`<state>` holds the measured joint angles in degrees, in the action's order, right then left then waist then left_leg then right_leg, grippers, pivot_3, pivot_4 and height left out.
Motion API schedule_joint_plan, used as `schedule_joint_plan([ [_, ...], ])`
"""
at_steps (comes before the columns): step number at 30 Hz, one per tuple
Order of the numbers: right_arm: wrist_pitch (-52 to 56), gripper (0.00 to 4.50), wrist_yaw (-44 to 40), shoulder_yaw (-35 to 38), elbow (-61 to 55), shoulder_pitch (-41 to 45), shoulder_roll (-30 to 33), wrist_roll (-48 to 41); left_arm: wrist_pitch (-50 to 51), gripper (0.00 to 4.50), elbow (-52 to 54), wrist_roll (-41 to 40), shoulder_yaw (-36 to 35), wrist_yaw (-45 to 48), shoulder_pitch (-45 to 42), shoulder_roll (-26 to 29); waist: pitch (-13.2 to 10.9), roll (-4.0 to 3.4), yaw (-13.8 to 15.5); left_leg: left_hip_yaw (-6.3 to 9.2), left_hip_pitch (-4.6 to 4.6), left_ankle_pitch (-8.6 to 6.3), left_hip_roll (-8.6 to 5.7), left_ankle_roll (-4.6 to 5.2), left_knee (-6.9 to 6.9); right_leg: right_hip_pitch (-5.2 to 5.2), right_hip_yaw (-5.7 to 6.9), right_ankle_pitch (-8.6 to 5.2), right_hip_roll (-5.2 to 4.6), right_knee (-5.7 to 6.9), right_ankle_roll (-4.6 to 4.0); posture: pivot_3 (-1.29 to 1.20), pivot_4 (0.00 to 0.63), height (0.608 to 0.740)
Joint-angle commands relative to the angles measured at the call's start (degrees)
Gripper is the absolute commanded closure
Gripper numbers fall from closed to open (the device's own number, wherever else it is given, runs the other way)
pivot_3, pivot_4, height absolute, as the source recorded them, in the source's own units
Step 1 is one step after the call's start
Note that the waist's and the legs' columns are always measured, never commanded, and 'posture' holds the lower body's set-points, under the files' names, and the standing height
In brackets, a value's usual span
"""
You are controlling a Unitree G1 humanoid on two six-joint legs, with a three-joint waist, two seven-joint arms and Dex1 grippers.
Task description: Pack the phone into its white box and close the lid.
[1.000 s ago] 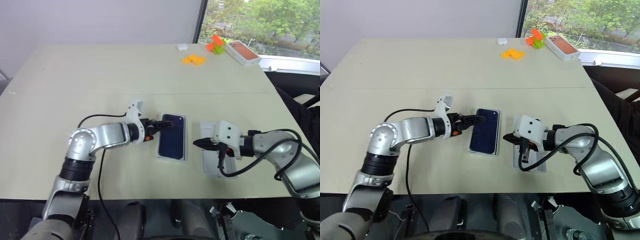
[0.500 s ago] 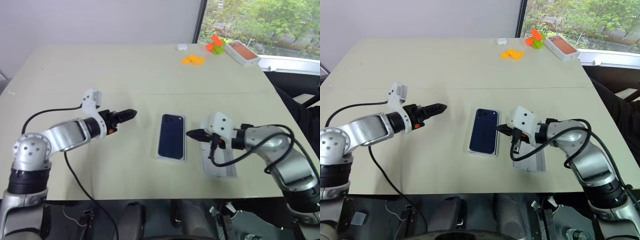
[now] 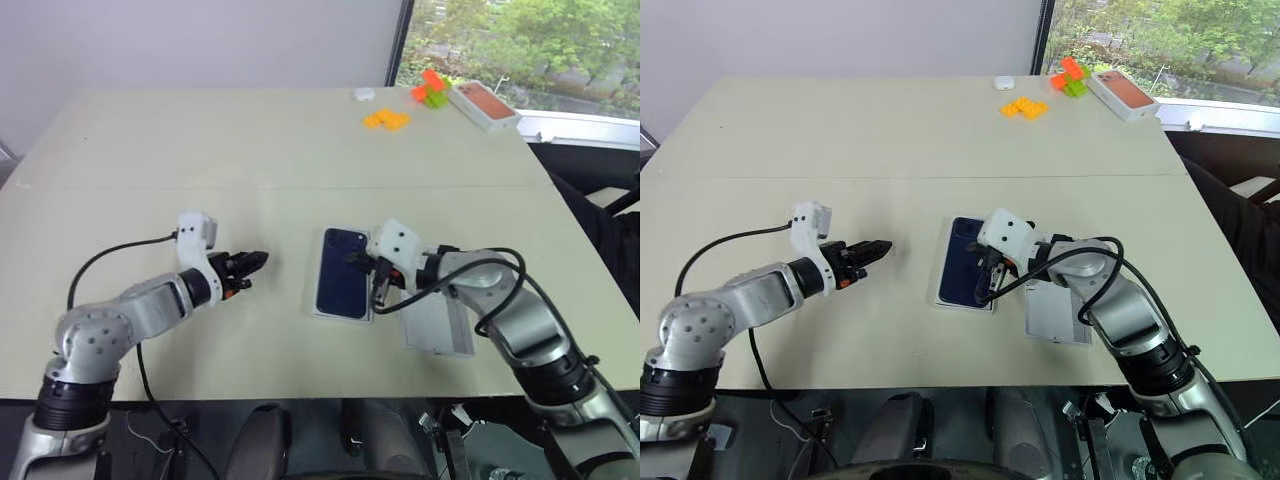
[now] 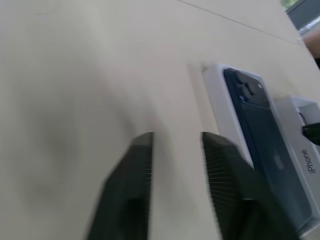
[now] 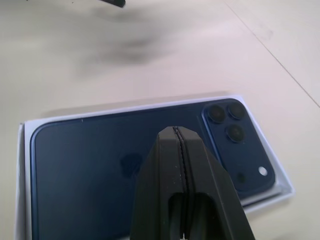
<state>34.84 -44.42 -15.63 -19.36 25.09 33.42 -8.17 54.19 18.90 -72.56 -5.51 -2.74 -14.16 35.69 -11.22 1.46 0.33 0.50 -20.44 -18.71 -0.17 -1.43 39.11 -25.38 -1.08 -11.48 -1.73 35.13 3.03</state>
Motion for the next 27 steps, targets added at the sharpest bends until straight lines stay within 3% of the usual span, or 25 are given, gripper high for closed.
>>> schedule_joint_plan([
  [1, 0.7, 4.5, 0.5, 0.4, -0.8, 1.4, -0.9, -0.3, -2.8, 4.47, 3.8, 7.1, 1.3, 6.1, 0.3, 1.0, 0.0, 0.0, -0.1, 0.0, 0.01, 0.0, 0.0, 0.0, 0.0, 0.0, 0.0, 0.0, 0.0, 0.0, 0.0, 0.0, 0.15, 0.74],
  [5, 2.3, 4.5, 1.8, -0.1, -0.6, 2.1, -2.0, 0.5, -6.2, 4.47, 6.4, 15.9, 4.6, 13.1, 1.5, 2.0, 0.0, 0.0, -0.2, -0.02, 0.01, -0.01, 0.0, 0.02, 0.0, 0.0, 0.0, 0.0, 0.01, 0.0, -0.01, 0.0, 0.15, 0.74],
  [12, 4.6, 4.5, 6.4, -1.7, 3.2, 4.7, -5.8, 3.4, -6.0, 4.47, 3.4, 22.1, 4.5, 14.1, 0.5, -1.7, 0.0, 0.0, -1.1, 0.01, 0.02, -0.01, 0.02, 0.04, 0.0, 0.01, 0.01, 0.03, 0.01, 0.02, 0.06, 0.0, 0.15, 0.74],
  [27, 4.0, 4.5, 10.4, -5.7, 9.6, 7.9, -13.7, 7.5, -7.3, 4.47, 7.9, 25.7, 1.7, 25.4, 5.9, -0.8, 0.0, 0.0, -1.3, 0.0, -0.01, -0.05, 0.13, 0.09, -0.01, -0.04, 0.0, 0.11, 0.0, 0.03, 0.19, 0.0, 0.15, 0.74],
])
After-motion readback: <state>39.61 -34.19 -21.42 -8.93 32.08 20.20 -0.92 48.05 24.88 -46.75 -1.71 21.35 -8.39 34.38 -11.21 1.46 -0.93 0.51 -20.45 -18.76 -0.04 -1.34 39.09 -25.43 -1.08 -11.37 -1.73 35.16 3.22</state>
